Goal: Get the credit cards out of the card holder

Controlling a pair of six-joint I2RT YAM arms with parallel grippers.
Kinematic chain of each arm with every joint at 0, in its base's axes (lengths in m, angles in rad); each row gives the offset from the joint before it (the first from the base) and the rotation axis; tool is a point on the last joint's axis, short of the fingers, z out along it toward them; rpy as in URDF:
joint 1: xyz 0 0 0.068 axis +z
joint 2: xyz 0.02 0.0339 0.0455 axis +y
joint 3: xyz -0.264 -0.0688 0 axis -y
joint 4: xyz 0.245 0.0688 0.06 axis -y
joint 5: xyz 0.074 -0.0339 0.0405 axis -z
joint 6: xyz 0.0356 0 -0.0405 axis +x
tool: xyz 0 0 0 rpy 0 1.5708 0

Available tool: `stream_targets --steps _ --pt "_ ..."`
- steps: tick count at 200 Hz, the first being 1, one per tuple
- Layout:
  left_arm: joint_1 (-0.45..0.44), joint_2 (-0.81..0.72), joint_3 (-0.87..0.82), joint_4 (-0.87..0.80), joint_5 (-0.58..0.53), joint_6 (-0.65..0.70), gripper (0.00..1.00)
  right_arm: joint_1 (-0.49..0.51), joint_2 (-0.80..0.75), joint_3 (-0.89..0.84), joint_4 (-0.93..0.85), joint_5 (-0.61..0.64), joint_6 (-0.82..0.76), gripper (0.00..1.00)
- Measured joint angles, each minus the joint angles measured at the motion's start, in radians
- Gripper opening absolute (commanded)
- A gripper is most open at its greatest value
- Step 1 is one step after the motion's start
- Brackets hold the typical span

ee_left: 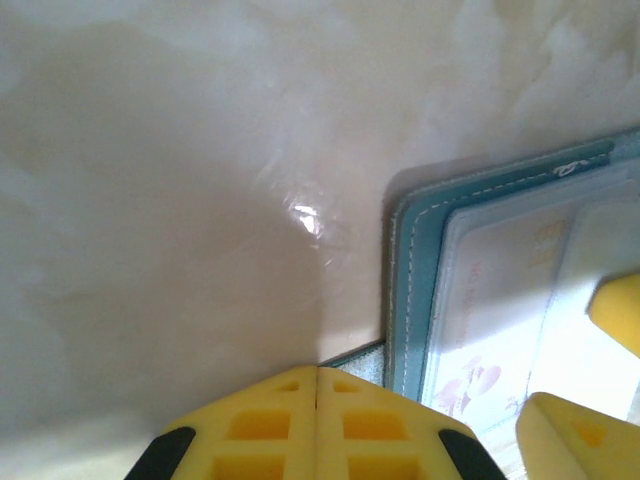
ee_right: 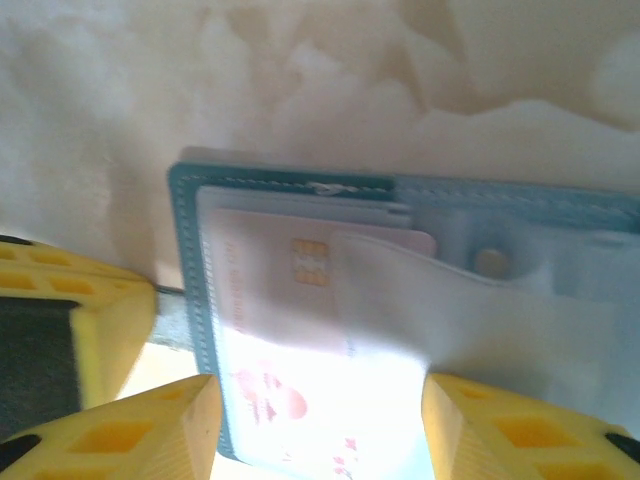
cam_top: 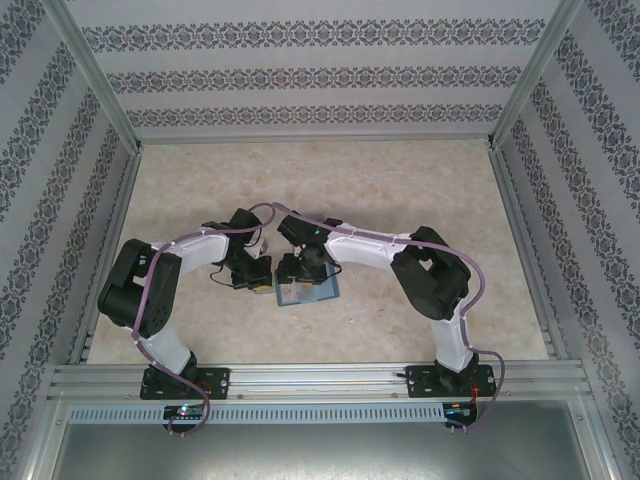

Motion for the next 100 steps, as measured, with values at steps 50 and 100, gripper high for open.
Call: stream_targets --steps 50,100 --pt "0.0 0.0 0.0 0.0 0.001 0.0 0.02 0.016 0.008 0.055 -0.13 0.116 -0.037 0.63" --pt "0.0 0.0 0.0 0.0 0.001 0.0 0.02 0.016 0.008 0.056 -0.204 0.179 -0.045 0.64"
